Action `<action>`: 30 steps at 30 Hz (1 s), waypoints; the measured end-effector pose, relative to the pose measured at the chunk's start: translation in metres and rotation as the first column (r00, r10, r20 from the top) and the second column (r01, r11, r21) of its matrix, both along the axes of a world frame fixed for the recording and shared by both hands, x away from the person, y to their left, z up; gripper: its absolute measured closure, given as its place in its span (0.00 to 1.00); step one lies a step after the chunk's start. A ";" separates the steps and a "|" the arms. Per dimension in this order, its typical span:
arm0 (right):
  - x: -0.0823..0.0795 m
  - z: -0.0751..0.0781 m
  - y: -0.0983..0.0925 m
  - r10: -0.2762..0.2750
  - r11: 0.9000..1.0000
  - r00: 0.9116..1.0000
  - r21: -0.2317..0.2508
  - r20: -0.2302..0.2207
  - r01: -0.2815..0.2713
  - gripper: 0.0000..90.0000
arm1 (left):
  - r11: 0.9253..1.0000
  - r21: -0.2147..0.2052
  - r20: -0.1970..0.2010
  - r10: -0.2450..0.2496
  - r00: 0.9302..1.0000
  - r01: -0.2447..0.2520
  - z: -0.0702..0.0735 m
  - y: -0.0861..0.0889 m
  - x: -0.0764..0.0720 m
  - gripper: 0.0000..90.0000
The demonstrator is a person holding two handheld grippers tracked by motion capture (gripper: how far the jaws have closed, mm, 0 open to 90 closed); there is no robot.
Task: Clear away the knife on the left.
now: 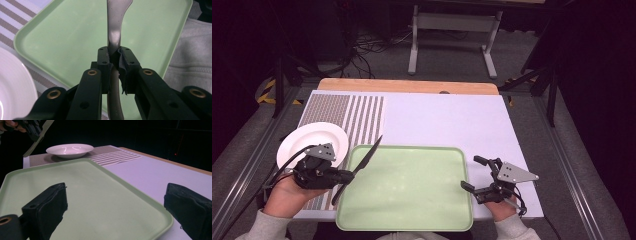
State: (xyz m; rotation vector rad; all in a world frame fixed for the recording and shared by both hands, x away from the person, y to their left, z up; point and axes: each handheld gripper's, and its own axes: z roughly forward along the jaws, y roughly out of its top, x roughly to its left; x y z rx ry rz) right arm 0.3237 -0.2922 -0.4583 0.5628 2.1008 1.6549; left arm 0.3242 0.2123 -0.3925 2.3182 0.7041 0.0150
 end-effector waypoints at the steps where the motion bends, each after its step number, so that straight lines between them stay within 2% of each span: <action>1: 0.000 0.000 0.000 0.001 1.000 1.000 0.000 -0.001 -0.001 0.06 | 1.000 -0.003 -0.002 -0.003 1.000 0.003 -0.002 -0.003 0.000 0.89; 9: 0.001 -0.001 0.001 0.007 1.000 1.000 -0.004 -0.003 -0.007 0.06 | 1.000 -0.009 -0.012 -0.022 1.000 0.022 -0.007 -0.014 0.001 0.89; 21: 0.000 -0.001 0.000 0.007 1.000 1.000 -0.002 -0.001 -0.007 0.06 | 1.000 -0.002 -0.054 -0.001 0.999 0.000 -0.017 -0.032 0.001 0.89; 24: 0.000 -0.001 0.000 0.007 1.000 1.000 -0.003 -0.001 -0.007 0.06 | 1.000 -0.005 -0.070 0.015 0.997 -0.016 -0.019 -0.036 0.001 0.89; 27: 0.000 -0.001 -0.001 0.010 1.000 1.000 -0.002 -0.002 -0.010 0.06 | 1.000 0.009 -0.085 0.025 0.996 -0.025 -0.021 -0.040 0.002 0.89; 28: 0.000 -0.001 -0.001 0.011 1.000 1.000 -0.002 -0.001 -0.011 0.06 | 0.999 0.028 -0.091 0.043 0.995 -0.041 -0.023 -0.043 0.001 0.89; 30: 0.000 -0.001 -0.001 0.012 1.000 1.000 0.000 -0.001 -0.012 0.06 | 0.998 0.032 -0.109 0.056 0.992 -0.053 -0.024 -0.045 0.001 0.89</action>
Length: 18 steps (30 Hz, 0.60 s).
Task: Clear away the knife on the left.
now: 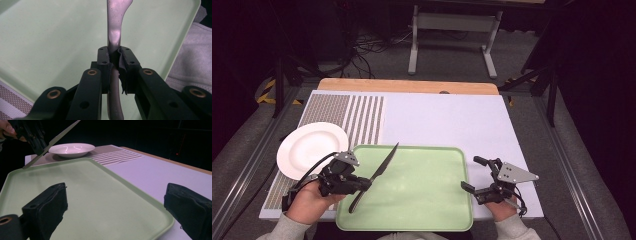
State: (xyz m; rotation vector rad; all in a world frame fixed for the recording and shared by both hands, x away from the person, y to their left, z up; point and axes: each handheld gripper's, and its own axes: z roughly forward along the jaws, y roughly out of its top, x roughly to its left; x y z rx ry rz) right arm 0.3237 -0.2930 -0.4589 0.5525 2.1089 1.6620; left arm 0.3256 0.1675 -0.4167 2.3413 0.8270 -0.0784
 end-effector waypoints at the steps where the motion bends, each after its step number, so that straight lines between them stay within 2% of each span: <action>1: 0.000 0.000 0.000 -0.001 1.000 1.000 -0.001 0.000 0.001 0.06 | 1.000 0.002 -0.005 0.006 1.000 -0.006 0.000 0.000 0.001 0.89; 3: 0.000 0.000 0.000 0.001 1.000 1.000 0.000 -0.001 -0.001 0.06 | 1.000 0.008 -0.031 0.017 0.999 -0.017 -0.002 -0.001 0.002 0.89; 6: 0.000 0.000 0.000 0.004 1.000 1.000 -0.001 -0.005 -0.004 0.06 | 0.999 0.040 -0.052 0.038 0.998 -0.036 -0.006 -0.004 0.004 0.89; 12: 0.000 0.000 0.000 0.001 1.000 1.000 -0.001 -0.002 -0.001 0.06 | 0.994 0.087 -0.055 0.064 0.996 -0.059 -0.009 -0.008 0.004 0.89; 14: 0.000 0.000 0.000 0.001 1.000 1.000 0.000 -0.003 -0.001 0.06 | 0.991 0.114 -0.056 0.077 0.995 -0.070 -0.011 -0.010 0.005 0.89; 18: 0.000 0.000 0.000 0.002 1.000 1.000 0.001 -0.002 -0.002 0.06 | 0.987 0.139 -0.057 0.090 0.994 -0.081 -0.014 -0.013 0.006 0.89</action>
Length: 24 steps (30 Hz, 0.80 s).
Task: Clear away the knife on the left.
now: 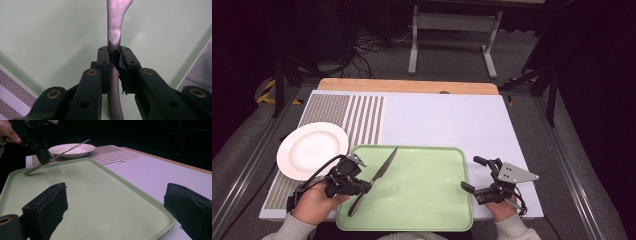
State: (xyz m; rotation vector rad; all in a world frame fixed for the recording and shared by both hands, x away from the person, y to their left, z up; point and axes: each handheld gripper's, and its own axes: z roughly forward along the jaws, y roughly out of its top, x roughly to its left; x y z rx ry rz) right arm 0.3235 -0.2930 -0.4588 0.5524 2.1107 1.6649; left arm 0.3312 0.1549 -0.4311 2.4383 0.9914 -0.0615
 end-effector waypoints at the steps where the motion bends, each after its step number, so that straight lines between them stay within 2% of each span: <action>1: 0.000 0.000 0.000 -0.001 1.000 1.000 -0.001 0.001 0.001 0.06 | 1.000 -0.001 -0.005 0.000 1.000 0.000 -0.001 0.000 0.000 0.89; 4: 0.000 0.000 0.000 0.000 1.000 1.000 0.000 0.000 0.000 0.06 | 1.000 0.018 -0.007 0.005 1.000 -0.005 -0.002 -0.002 0.000 0.89; 10: 0.000 0.000 0.000 0.001 1.000 1.000 -0.002 -0.001 -0.001 0.06 | 1.000 0.023 -0.014 0.014 1.000 -0.014 -0.004 -0.002 0.001 0.89; 24: 0.000 -0.001 0.000 -0.002 1.000 1.000 -0.002 -0.003 0.002 0.06 | 0.999 0.046 -0.058 0.031 0.998 -0.029 -0.013 -0.007 0.007 0.89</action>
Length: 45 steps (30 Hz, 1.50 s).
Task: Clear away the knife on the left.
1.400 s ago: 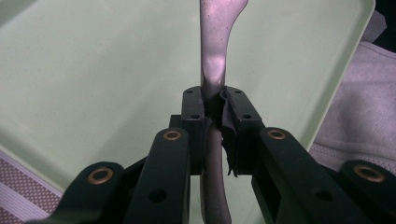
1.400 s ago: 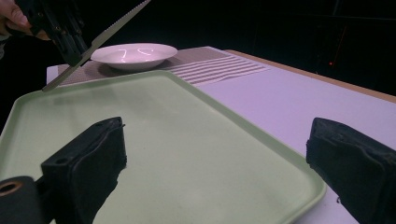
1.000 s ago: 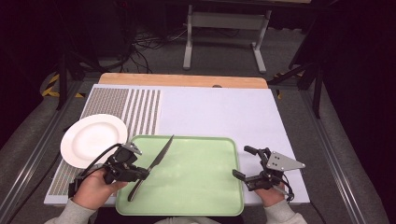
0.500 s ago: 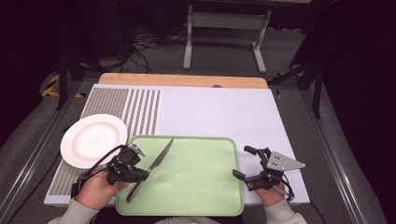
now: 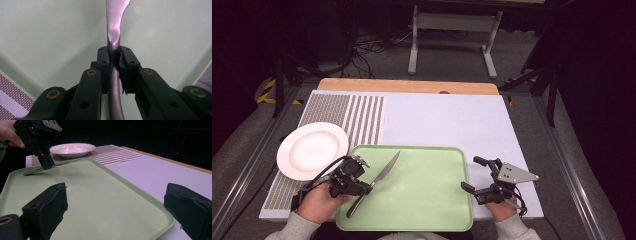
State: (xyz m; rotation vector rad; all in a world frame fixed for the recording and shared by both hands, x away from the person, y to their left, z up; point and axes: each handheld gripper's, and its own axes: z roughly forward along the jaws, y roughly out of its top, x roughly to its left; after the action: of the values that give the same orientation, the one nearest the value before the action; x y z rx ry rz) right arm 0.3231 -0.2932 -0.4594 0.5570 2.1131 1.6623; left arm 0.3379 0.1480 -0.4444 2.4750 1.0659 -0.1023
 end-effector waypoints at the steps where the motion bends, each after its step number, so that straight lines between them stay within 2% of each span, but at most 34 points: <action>1: 0.000 0.000 0.000 0.000 1.000 1.000 0.000 0.000 0.000 0.06 | 1.000 0.000 -0.006 0.000 1.000 0.000 -0.001 0.000 0.000 0.89; 6: 0.000 0.000 0.000 0.000 1.000 1.000 0.000 -0.001 0.000 0.06 | 1.000 0.009 -0.010 0.003 1.000 -0.003 -0.004 -0.001 0.002 0.88; 9: 0.000 0.000 0.000 0.001 1.000 1.000 0.000 -0.001 -0.001 0.06 | 1.000 0.006 -0.026 0.016 1.000 -0.015 -0.006 -0.001 0.003 0.88; 11: 0.000 0.000 0.000 0.000 1.000 1.000 0.000 -0.001 0.000 0.06 | 1.000 0.021 -0.023 0.021 1.000 -0.021 -0.006 -0.001 0.004 0.88; 12: 0.000 0.000 0.000 0.000 1.000 1.000 0.000 -0.001 0.000 0.06 | 1.000 0.011 -0.030 0.020 0.999 -0.020 -0.007 -0.001 0.004 0.88; 31: 0.000 0.000 0.000 -0.002 1.000 1.000 -0.005 0.002 0.002 0.06 | 0.999 0.039 -0.046 0.026 0.999 -0.024 -0.013 -0.002 0.007 0.88; 41: -0.001 0.000 0.000 -0.004 1.000 1.000 -0.010 0.004 0.004 0.06 | 0.999 0.040 -0.046 0.027 0.999 -0.026 -0.013 -0.002 0.007 0.88; 45: -0.001 0.000 0.000 -0.005 1.000 1.000 -0.014 0.005 0.005 0.07 | 0.999 0.046 -0.039 0.011 0.999 -0.009 -0.013 -0.003 0.006 0.87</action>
State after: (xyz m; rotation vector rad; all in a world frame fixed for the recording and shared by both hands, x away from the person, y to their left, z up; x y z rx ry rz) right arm 0.3224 -0.2930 -0.4593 0.5528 2.1165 1.6429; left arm 0.3439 0.1455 -0.4577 2.5178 1.1091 -0.1257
